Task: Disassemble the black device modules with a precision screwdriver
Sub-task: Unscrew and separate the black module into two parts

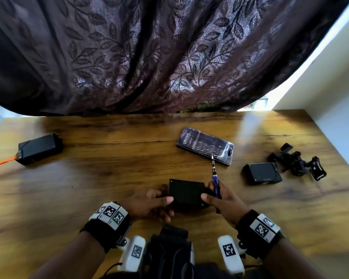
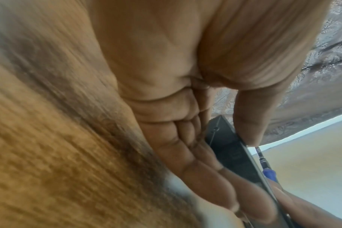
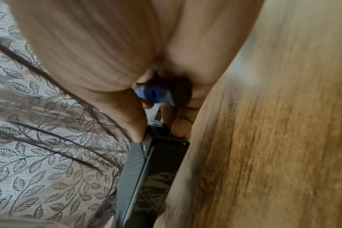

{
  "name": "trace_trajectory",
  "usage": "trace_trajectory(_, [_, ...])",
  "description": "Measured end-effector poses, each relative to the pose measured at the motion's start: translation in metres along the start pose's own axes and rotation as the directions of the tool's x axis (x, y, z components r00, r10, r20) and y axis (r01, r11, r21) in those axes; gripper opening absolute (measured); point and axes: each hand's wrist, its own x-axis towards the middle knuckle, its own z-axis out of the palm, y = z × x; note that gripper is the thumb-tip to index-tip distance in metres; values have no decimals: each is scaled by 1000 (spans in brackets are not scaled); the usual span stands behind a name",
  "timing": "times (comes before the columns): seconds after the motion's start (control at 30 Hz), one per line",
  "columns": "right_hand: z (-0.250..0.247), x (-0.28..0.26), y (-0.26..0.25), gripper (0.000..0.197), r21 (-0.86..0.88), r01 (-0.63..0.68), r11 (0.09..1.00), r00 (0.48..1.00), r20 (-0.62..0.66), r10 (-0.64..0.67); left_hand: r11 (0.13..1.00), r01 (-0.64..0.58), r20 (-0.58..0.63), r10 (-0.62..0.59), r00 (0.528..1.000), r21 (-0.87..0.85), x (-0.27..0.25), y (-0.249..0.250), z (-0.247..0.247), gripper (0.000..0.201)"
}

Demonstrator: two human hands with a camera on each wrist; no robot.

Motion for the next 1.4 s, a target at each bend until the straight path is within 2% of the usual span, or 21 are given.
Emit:
trace_trajectory(0.13, [2,-5,4,27,-30,-42,999,999,-27,41,973,7,-78,11,997,232,1,-2,-4,52])
trace_trajectory(0.2, [1,-4,3,31,-95,-64,993,998,-31,61,965,11,-105,17,994,264,3,-4,-3,44])
trace_trajectory(0.3, [-2,2,-1,27,-247,-63,967,997,-48,53,977,56,-159,-23,987,207,6,-2,4,36])
trace_trajectory(0.37, [-4,8,-6,29,-341,-52,939,996,-88,23,989,110,-201,-89,976,98,8,1,10,34])
trace_trajectory(0.47, [-9,17,-4,33,-369,-78,926,993,-110,40,986,150,-294,-164,942,-72,10,4,19,31])
trace_trajectory(0.6, [-18,24,-4,39,-366,-111,924,994,-64,94,983,171,-383,-185,905,-71,9,7,27,30])
trace_trajectory(0.73, [-27,27,-6,49,-391,-100,915,994,8,112,974,175,-406,-219,887,-144,8,1,27,46])
trace_trajectory(0.87, [-33,23,-3,50,-418,-32,908,989,120,90,984,127,-482,-171,859,-124,9,-10,33,51])
trace_trajectory(0.97, [-38,24,2,46,-392,12,920,985,162,57,991,125,-525,-127,841,-40,7,-16,43,42])
trace_trajectory(1.1, [-43,20,4,39,-367,34,930,987,159,27,986,140,-603,-61,796,85,3,-17,54,42])
trace_trajectory(1.13, [-46,17,4,36,-350,42,936,989,146,10,977,153,-641,-25,767,146,5,-19,53,43])
trace_trajectory(1.2, [-57,13,5,28,-307,56,950,995,96,-28,909,213,-718,122,685,358,3,-13,58,48])
trace_trajectory(1.23, [-64,10,4,23,-295,70,953,996,66,-53,846,249,-732,219,645,472,3,-10,62,54])
trace_trajectory(1.27, [-71,7,3,19,-298,98,950,995,46,-89,754,273,-706,332,626,597,4,-7,67,59])
trace_trajectory(1.3, [-78,3,0,15,-326,139,935,990,45,-131,651,295,-651,409,639,699,5,-2,74,64])
trace_trajectory(1.33, [-85,-2,-5,12,-377,186,908,982,55,-178,540,295,-573,469,672,788,8,3,80,67])
trace_trajectory(1.4, [-97,-13,-15,10,-491,281,825,958,89,-273,414,230,-427,485,763,881,18,12,90,74])
